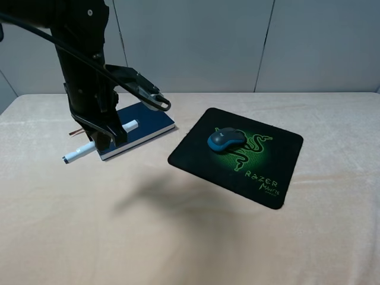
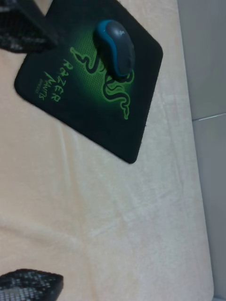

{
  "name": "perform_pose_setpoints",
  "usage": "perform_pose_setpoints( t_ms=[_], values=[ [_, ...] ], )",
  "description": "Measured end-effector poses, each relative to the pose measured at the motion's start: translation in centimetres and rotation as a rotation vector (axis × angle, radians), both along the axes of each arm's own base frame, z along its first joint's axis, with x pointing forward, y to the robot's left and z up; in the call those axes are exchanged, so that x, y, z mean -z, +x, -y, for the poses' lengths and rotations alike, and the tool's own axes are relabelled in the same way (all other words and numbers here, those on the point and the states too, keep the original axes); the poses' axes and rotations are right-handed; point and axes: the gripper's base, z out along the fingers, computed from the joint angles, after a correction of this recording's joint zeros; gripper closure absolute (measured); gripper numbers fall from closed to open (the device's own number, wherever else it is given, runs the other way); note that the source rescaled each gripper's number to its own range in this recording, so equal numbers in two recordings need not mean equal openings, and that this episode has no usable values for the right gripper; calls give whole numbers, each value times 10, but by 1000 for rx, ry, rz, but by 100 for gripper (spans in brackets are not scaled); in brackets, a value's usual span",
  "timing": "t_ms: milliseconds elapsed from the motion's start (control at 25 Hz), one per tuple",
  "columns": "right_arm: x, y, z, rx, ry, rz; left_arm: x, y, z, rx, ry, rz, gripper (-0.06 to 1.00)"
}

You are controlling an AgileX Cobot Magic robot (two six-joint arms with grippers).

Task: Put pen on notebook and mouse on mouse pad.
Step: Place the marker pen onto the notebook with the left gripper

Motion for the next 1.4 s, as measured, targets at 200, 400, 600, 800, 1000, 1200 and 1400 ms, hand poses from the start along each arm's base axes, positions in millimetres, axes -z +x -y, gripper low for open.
perform_pose_setpoints(
  t_ms=[200, 400, 600, 800, 1000, 1200, 1400],
  values=[
    [0, 0, 0, 0, 0, 0, 7, 19, -20, -22, -25, 30, 94],
    [0, 0, 0, 0, 0, 0, 12, 41, -32, -49, -32, 34, 94],
    [0, 0, 0, 0, 0, 0, 12, 73, -30, -59, -47, 74, 94],
    [0, 0, 0, 0, 0, 0, 27, 97, -21, -26, -43, 65, 94],
    [0, 0, 0, 0, 0, 0, 48, 114, -15, 31, -33, 47, 94],
    [0, 0, 0, 0, 0, 0, 69, 125, -12, 63, -24, 44, 94],
    [0, 0, 0, 0, 0, 0, 80, 133, -14, 90, -8, 98, 94]
  ],
)
